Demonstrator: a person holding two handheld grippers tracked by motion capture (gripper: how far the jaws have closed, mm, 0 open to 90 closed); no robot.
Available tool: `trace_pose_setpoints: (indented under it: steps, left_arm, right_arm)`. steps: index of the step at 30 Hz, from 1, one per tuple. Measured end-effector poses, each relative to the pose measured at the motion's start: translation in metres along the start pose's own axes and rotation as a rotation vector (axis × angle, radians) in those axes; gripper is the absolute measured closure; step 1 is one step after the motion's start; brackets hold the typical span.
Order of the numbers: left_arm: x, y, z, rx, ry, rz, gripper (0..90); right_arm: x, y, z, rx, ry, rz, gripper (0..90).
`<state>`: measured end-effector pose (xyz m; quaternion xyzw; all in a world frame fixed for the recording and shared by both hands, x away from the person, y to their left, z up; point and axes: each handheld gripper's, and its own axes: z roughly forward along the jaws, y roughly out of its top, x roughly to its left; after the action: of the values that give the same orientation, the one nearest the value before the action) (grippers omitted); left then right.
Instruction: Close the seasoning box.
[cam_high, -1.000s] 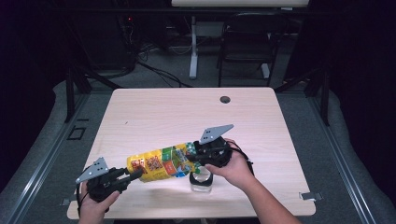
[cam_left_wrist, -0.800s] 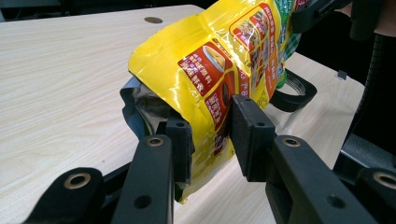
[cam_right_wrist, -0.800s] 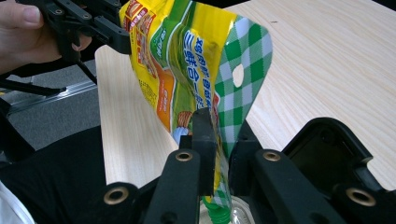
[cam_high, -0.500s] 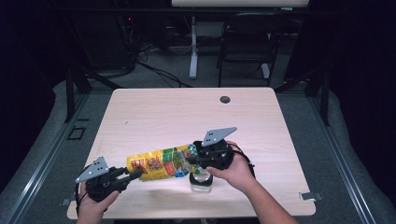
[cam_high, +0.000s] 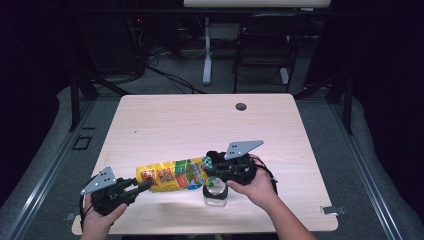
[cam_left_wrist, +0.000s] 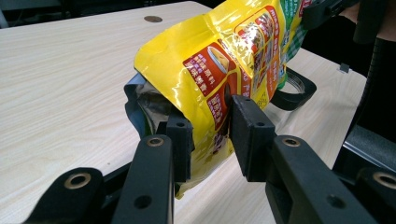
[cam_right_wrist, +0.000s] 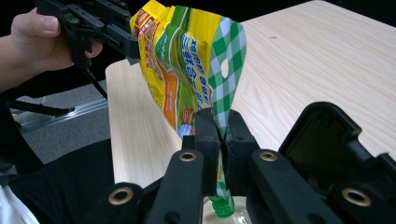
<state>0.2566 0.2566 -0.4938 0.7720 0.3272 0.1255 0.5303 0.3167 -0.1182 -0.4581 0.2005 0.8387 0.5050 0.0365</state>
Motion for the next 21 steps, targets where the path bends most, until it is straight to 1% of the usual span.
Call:
trace_pose_setpoints:
  steps: [2,3,4,5,7,9,10,14,18,21]
  left_arm:
    - [0.0,0.001,0.0,-0.003,0.0,0.001,70.5]
    - [-0.001,0.002,0.0,-0.006,0.018,0.001,70.5]
    - [-0.001,0.002,0.0,-0.001,0.0,-0.001,70.5]
    - [-0.001,0.003,0.0,0.001,0.001,0.0,70.5]
    - [-0.001,0.004,0.0,-0.002,-0.001,-0.005,70.3]
    - [0.0,0.005,-0.002,0.012,-0.002,-0.001,70.2]
    - [0.0,0.006,-0.001,0.009,0.0,-0.003,70.2]
    - [-0.001,0.01,-0.001,0.021,0.008,0.005,70.2]
    - [-0.004,0.015,-0.001,0.028,0.012,0.021,70.4]
    - [-0.006,0.019,0.0,0.016,0.009,0.024,70.5]
  right_arm:
    - [0.0,-0.003,-0.001,-0.01,0.0,-0.005,88.8]
    - [0.0,-0.004,-0.001,-0.014,-0.002,-0.006,89.3]
    - [0.0,-0.004,-0.002,-0.014,0.0,-0.012,89.7]
    - [0.001,-0.005,-0.002,-0.02,-0.002,-0.012,89.9]
    - [0.002,-0.005,-0.002,-0.017,-0.008,-0.03,90.0]
    - [0.003,-0.006,-0.002,-0.022,-0.003,-0.03,90.0]
    - [0.004,-0.007,-0.002,-0.026,-0.004,-0.033,90.0]
    - [0.006,-0.009,-0.003,-0.031,-0.034,-0.052,90.0]
    - [0.005,-0.013,-0.005,-0.052,-0.029,-0.041,90.0]
    - [0.004,-0.016,-0.006,-0.067,-0.031,-0.034,90.0]
